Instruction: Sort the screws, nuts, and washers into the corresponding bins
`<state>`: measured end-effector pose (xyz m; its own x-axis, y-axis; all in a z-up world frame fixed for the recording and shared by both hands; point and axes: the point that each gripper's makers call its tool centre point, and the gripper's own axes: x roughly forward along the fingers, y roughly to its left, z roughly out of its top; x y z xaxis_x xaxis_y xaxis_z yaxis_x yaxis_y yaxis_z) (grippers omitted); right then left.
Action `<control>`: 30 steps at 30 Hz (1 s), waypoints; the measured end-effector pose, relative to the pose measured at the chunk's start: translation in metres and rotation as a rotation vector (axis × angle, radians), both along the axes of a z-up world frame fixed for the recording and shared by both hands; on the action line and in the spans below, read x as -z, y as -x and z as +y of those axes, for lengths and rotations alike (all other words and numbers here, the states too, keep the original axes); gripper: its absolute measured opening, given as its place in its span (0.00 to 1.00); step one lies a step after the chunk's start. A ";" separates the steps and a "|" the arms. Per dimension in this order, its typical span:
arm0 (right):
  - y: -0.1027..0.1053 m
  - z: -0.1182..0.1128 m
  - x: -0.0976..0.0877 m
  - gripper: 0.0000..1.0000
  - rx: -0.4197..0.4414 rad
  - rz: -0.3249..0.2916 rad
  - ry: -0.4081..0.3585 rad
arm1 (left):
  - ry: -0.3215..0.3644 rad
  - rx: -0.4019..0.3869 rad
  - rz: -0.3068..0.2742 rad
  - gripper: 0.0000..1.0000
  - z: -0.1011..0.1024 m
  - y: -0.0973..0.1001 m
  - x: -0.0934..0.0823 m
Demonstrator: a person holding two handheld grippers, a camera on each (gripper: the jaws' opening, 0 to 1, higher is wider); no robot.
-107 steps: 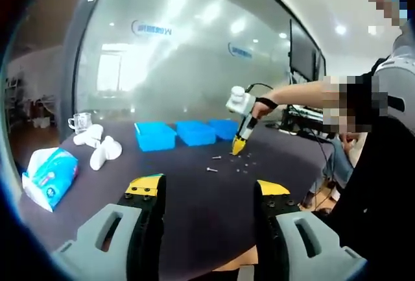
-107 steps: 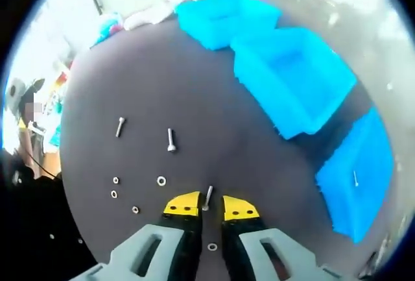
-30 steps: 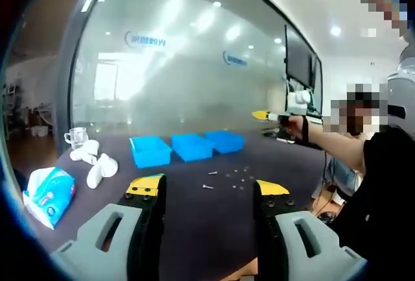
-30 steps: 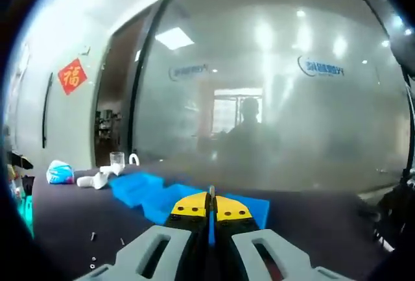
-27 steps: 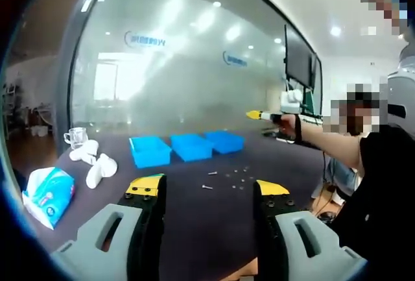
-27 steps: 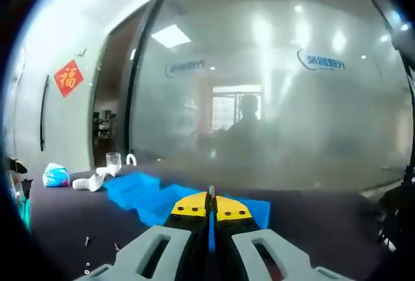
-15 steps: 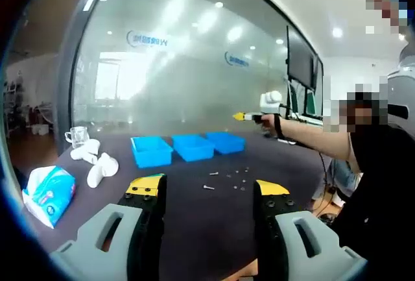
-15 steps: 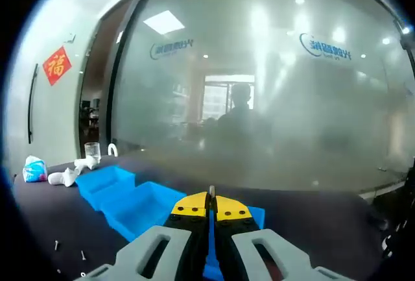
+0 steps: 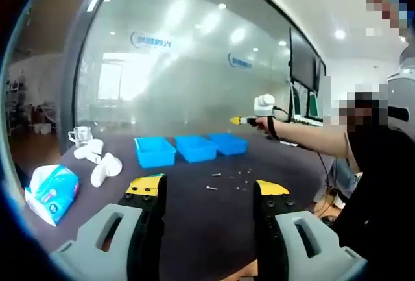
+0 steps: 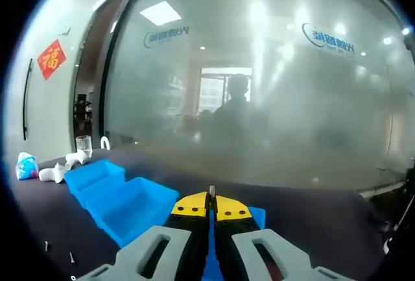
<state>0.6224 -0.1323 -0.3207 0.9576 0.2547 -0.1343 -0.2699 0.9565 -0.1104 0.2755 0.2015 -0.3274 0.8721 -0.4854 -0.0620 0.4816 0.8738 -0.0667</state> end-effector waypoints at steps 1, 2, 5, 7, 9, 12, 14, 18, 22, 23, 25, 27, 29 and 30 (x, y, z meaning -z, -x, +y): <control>-0.001 0.000 0.000 0.00 0.001 0.000 0.000 | 0.000 0.000 -0.001 0.52 0.000 0.000 0.000; 0.000 0.000 -0.001 0.01 0.001 -0.005 0.001 | -0.001 0.001 -0.001 0.52 0.000 0.001 0.000; 0.000 0.000 -0.004 0.13 0.001 -0.035 0.034 | -0.001 -0.002 -0.001 0.52 0.000 0.001 0.000; 0.000 -0.001 -0.005 0.19 0.007 -0.046 0.054 | -0.002 -0.005 -0.001 0.52 0.001 0.002 0.000; 0.001 -0.002 -0.006 0.23 0.010 -0.053 0.056 | 0.001 -0.004 -0.002 0.52 0.001 0.002 0.000; 0.005 0.001 -0.007 0.25 -0.001 -0.052 0.050 | -0.001 -0.004 -0.004 0.52 0.000 0.003 -0.001; 0.008 0.002 -0.007 0.25 -0.005 -0.053 0.050 | 0.000 -0.005 -0.005 0.52 0.000 0.003 -0.001; 0.018 0.008 -0.004 0.25 -0.028 -0.047 0.042 | 0.001 -0.006 -0.007 0.52 0.000 0.004 -0.002; 0.035 0.016 -0.003 0.25 -0.063 -0.046 0.032 | 0.002 -0.006 -0.010 0.52 0.001 0.004 -0.003; 0.040 0.018 -0.002 0.25 -0.080 -0.046 0.029 | 0.001 -0.007 -0.011 0.52 0.002 0.004 -0.002; 0.051 0.024 0.000 0.25 -0.109 -0.043 0.035 | 0.004 -0.009 -0.012 0.52 0.003 0.004 -0.002; 0.065 0.029 -0.001 0.26 -0.138 -0.047 0.031 | 0.006 -0.010 -0.012 0.52 0.003 0.004 -0.001; 0.078 0.034 -0.003 0.26 -0.162 -0.051 0.028 | 0.008 -0.012 -0.012 0.52 0.004 0.004 0.000; 0.086 0.037 -0.004 0.27 -0.181 -0.051 0.023 | 0.010 -0.013 -0.012 0.52 0.004 0.004 0.000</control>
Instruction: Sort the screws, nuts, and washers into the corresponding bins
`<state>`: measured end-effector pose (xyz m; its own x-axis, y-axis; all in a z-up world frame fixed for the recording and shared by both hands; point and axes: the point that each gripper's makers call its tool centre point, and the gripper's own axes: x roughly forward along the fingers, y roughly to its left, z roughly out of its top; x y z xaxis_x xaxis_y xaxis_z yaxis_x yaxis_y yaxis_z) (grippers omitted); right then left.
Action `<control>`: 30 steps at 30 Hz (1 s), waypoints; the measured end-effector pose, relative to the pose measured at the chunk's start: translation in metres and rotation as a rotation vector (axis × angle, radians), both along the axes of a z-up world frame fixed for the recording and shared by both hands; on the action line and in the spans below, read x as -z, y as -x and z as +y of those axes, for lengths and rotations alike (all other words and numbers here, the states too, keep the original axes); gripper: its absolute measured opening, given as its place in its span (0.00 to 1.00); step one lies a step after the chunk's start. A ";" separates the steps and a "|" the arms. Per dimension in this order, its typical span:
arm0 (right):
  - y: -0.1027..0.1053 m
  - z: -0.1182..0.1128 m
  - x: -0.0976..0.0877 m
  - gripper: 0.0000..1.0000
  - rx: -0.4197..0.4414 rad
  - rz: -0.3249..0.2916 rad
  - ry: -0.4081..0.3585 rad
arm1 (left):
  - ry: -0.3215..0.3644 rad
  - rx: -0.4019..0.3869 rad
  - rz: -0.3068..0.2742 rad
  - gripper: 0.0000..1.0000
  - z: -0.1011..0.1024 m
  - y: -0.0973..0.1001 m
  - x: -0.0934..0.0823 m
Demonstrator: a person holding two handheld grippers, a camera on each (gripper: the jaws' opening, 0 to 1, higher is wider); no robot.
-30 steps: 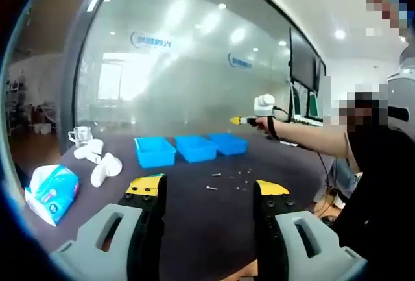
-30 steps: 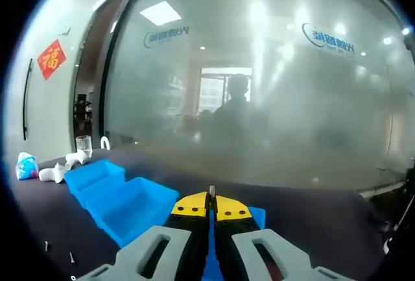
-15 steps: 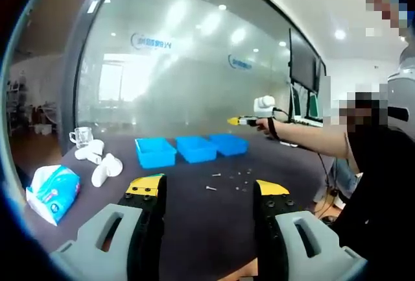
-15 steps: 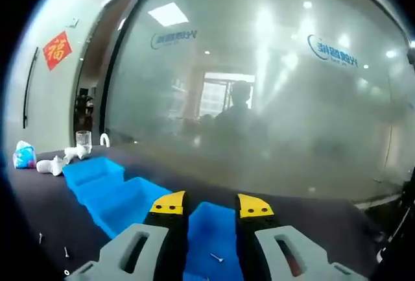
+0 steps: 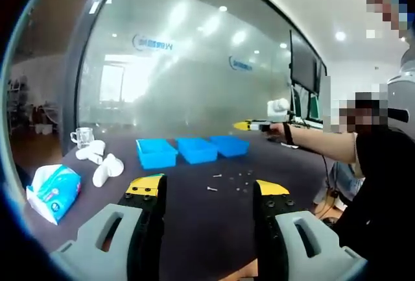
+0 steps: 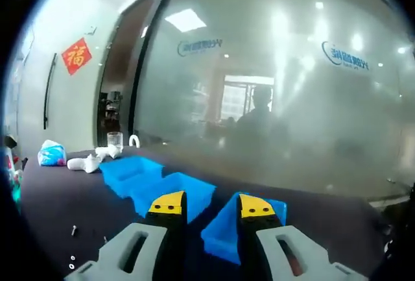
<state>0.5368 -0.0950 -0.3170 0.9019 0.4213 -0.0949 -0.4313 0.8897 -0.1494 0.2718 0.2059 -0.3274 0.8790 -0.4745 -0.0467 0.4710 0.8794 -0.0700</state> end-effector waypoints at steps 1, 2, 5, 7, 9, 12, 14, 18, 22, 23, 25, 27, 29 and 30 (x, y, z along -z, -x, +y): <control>0.008 0.004 -0.002 0.28 -0.021 -0.004 -0.011 | 0.001 0.000 0.000 0.52 0.000 0.000 0.000; 0.017 0.008 -0.004 0.28 -0.045 -0.006 -0.025 | 0.001 -0.001 0.000 0.52 0.000 0.000 0.001; 0.048 0.020 -0.006 0.28 -0.115 -0.003 -0.033 | 0.003 -0.001 -0.001 0.52 0.001 -0.001 0.001; 0.065 0.026 -0.007 0.28 -0.144 -0.011 -0.036 | 0.004 -0.001 -0.003 0.52 0.001 -0.001 0.001; 0.082 0.030 -0.008 0.29 -0.175 -0.007 -0.054 | 0.004 0.000 -0.004 0.52 0.001 -0.001 0.001; 0.104 0.033 -0.009 0.29 -0.207 -0.009 -0.064 | 0.005 0.001 -0.005 0.52 0.001 -0.001 0.000; 0.114 0.032 -0.009 0.29 -0.215 -0.015 -0.063 | 0.004 0.003 -0.006 0.52 0.000 -0.001 0.000; 0.143 0.026 -0.015 0.29 -0.237 -0.033 -0.098 | 0.004 0.006 -0.011 0.52 -0.001 0.000 -0.001; 0.160 0.016 -0.013 0.29 -0.238 -0.037 -0.111 | 0.000 0.006 -0.011 0.52 -0.001 0.002 -0.001; 0.164 0.013 -0.012 0.29 -0.236 -0.034 -0.113 | 0.000 0.007 -0.012 0.52 -0.001 0.002 -0.001; 0.171 0.009 -0.007 0.29 -0.237 -0.019 -0.115 | 0.000 0.009 -0.014 0.52 -0.002 0.003 -0.002; 0.181 0.009 -0.004 0.29 -0.265 0.017 -0.166 | -0.004 0.011 -0.015 0.52 -0.004 0.004 -0.002; 0.186 0.006 0.000 0.29 -0.268 0.017 -0.151 | -0.005 0.013 -0.015 0.52 -0.005 0.005 -0.003; 0.188 0.003 0.003 0.29 -0.265 0.011 -0.124 | -0.008 0.014 -0.014 0.52 -0.006 0.005 -0.002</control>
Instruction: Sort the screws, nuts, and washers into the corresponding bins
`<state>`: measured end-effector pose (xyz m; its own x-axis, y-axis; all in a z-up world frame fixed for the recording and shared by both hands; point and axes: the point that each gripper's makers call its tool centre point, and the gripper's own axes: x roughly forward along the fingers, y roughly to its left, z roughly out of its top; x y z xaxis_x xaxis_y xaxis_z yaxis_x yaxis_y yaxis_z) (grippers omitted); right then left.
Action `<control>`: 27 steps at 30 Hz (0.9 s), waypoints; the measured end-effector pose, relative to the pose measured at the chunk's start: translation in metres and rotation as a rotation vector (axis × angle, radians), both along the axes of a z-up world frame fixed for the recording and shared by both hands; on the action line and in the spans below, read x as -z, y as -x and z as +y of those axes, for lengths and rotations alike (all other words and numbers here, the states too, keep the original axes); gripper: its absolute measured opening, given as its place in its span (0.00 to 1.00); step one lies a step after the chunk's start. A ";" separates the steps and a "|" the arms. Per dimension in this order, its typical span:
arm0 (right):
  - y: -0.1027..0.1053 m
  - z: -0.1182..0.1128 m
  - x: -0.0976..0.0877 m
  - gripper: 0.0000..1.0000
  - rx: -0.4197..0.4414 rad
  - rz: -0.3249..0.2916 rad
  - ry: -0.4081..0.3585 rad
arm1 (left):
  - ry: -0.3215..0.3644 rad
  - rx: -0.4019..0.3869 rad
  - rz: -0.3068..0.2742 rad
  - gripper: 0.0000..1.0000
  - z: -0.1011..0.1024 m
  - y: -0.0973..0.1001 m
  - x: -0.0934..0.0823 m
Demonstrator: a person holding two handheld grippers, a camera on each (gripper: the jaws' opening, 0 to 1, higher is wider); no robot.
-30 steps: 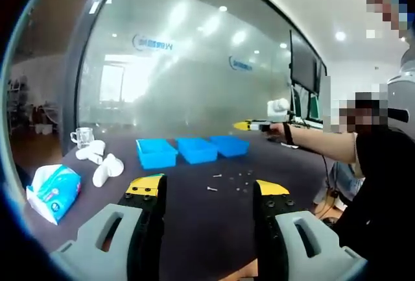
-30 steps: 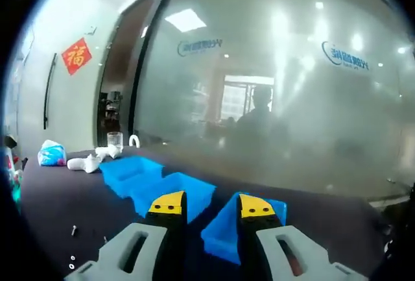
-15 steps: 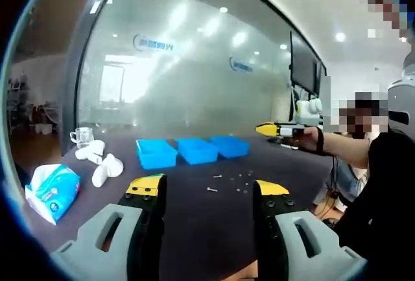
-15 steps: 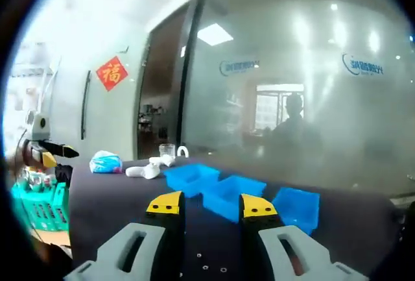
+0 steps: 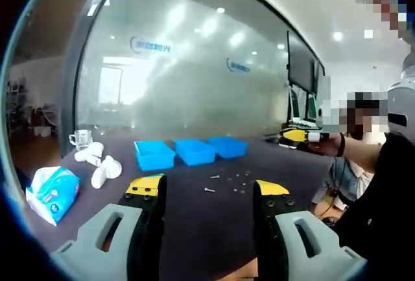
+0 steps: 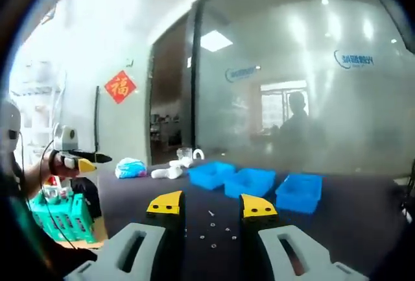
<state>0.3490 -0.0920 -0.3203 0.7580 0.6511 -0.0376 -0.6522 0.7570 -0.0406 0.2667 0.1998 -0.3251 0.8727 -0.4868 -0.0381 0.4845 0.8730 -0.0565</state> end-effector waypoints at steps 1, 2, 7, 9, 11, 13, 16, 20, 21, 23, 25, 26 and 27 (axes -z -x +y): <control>0.002 -0.001 0.002 0.29 -0.002 -0.001 0.001 | -0.002 0.001 0.001 0.52 -0.001 0.000 0.000; 0.003 -0.003 0.003 0.29 -0.007 0.002 0.006 | -0.004 0.002 0.002 0.52 -0.002 0.000 0.000; 0.004 -0.002 0.008 0.28 -0.086 0.031 0.049 | -0.011 0.007 0.000 0.52 -0.005 0.003 -0.001; 0.000 -0.002 0.007 0.28 -0.109 0.044 0.055 | -0.010 0.008 -0.003 0.52 -0.005 0.003 -0.003; -0.005 -0.001 0.003 0.28 -0.129 0.049 0.061 | -0.010 0.006 -0.006 0.52 -0.006 0.003 -0.004; -0.008 0.002 0.000 0.28 -0.148 0.054 0.067 | -0.007 0.003 -0.009 0.52 -0.005 0.004 -0.005; -0.013 0.012 -0.004 0.28 -0.206 0.060 0.083 | -0.004 -0.001 -0.009 0.52 -0.003 0.005 -0.005; -0.013 0.031 -0.007 0.28 -0.305 0.077 0.092 | -0.004 -0.009 -0.004 0.52 0.001 0.005 -0.002; -0.016 0.033 -0.006 0.28 -0.310 0.077 0.101 | -0.002 -0.010 -0.004 0.52 0.001 0.006 -0.003; -0.021 0.038 -0.002 0.27 -0.325 0.079 0.133 | -0.002 -0.011 -0.009 0.52 0.003 0.007 -0.004; -0.025 0.041 0.000 0.27 -0.335 0.085 0.150 | -0.001 -0.013 -0.010 0.52 0.004 0.008 -0.004; -0.028 0.044 0.001 0.27 -0.340 0.085 0.160 | -0.001 -0.015 -0.010 0.52 0.005 0.008 -0.004; -0.030 0.046 0.002 0.27 -0.347 0.090 0.174 | -0.001 -0.017 -0.009 0.52 0.006 0.008 -0.004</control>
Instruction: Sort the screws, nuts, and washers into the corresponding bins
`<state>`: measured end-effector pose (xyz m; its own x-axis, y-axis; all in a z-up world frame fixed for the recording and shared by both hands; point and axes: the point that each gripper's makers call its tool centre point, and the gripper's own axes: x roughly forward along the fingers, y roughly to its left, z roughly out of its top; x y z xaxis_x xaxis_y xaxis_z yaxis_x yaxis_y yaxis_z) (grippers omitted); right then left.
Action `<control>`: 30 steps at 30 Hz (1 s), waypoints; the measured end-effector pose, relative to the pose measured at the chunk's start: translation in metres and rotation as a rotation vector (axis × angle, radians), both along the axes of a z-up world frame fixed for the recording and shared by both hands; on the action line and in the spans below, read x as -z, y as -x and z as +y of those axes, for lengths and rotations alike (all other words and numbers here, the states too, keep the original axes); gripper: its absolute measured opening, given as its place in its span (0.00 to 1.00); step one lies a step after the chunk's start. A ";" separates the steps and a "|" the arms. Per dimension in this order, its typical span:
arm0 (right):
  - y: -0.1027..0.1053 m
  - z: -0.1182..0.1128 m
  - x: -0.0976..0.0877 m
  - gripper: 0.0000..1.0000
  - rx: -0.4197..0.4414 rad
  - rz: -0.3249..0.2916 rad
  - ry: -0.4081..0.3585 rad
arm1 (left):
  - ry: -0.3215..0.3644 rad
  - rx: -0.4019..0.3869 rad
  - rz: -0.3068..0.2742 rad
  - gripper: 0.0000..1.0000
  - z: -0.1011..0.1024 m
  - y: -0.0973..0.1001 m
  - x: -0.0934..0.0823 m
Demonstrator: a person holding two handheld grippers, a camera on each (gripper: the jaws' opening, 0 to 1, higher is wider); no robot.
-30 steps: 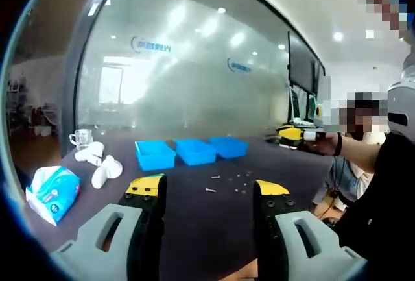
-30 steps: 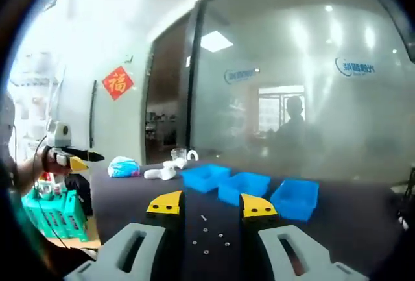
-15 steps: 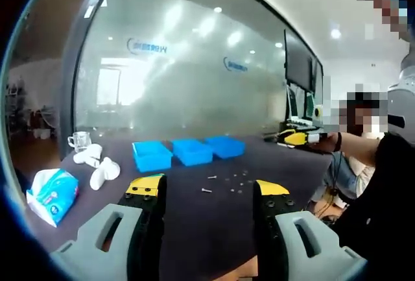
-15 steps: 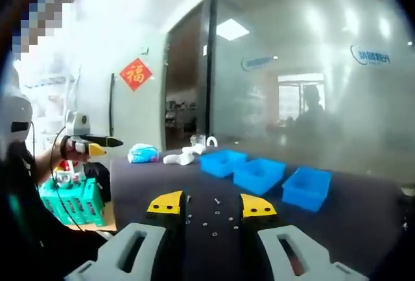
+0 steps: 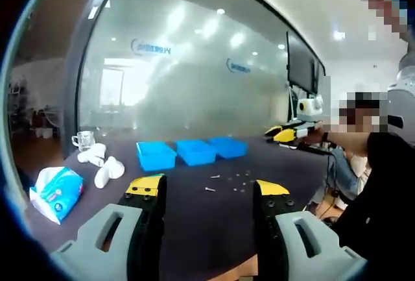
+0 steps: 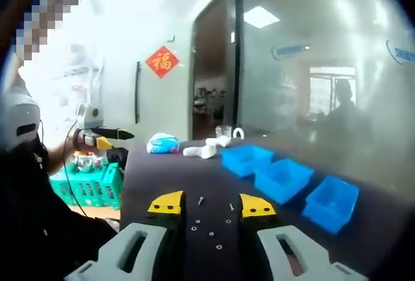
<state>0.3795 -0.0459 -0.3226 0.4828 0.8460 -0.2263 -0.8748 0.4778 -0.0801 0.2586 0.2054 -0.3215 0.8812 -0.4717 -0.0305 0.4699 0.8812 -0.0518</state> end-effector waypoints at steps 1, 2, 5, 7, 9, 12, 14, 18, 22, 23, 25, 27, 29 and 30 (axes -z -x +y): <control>-0.003 0.002 0.002 0.26 -0.006 0.005 0.022 | 0.000 -0.002 0.000 0.52 0.001 0.000 0.000; -0.007 0.005 0.005 0.26 -0.017 0.011 0.051 | 0.001 -0.004 0.001 0.52 0.002 0.000 0.000; -0.015 0.014 0.009 0.24 -0.049 0.046 0.081 | 0.005 -0.008 -0.001 0.52 0.003 0.000 0.000; -0.022 0.020 0.011 0.24 -0.063 0.045 0.109 | 0.007 -0.010 0.001 0.52 0.004 0.000 0.000; -0.028 0.026 0.014 0.24 -0.074 0.040 0.140 | 0.005 -0.007 0.004 0.52 0.004 0.000 0.001; -0.033 0.036 0.021 0.23 -0.096 0.058 0.184 | 0.003 -0.006 0.008 0.52 0.004 -0.001 0.001; -0.038 0.039 0.027 0.23 -0.104 0.073 0.215 | 0.003 -0.005 0.007 0.52 0.004 -0.002 0.001; -0.050 0.051 0.038 0.22 -0.125 0.086 0.282 | 0.012 -0.011 0.008 0.52 0.006 -0.001 0.002; -0.060 0.063 0.046 0.21 -0.148 0.103 0.336 | 0.018 -0.020 0.018 0.52 0.009 -0.001 0.008; -0.063 0.066 0.049 0.20 -0.156 0.110 0.357 | 0.019 -0.022 0.020 0.52 0.010 -0.001 0.009; -0.066 0.071 0.054 0.20 -0.175 0.129 0.394 | 0.023 -0.028 0.021 0.52 0.012 0.000 0.009; -0.066 0.078 0.058 0.18 -0.190 0.169 0.420 | 0.033 -0.037 0.018 0.52 0.015 0.000 0.008; -0.073 0.082 0.062 0.16 -0.200 0.188 0.456 | 0.028 -0.044 0.021 0.52 0.016 -0.001 0.009; -0.074 0.084 0.065 0.15 -0.205 0.196 0.488 | 0.026 -0.045 0.022 0.52 0.017 -0.001 0.010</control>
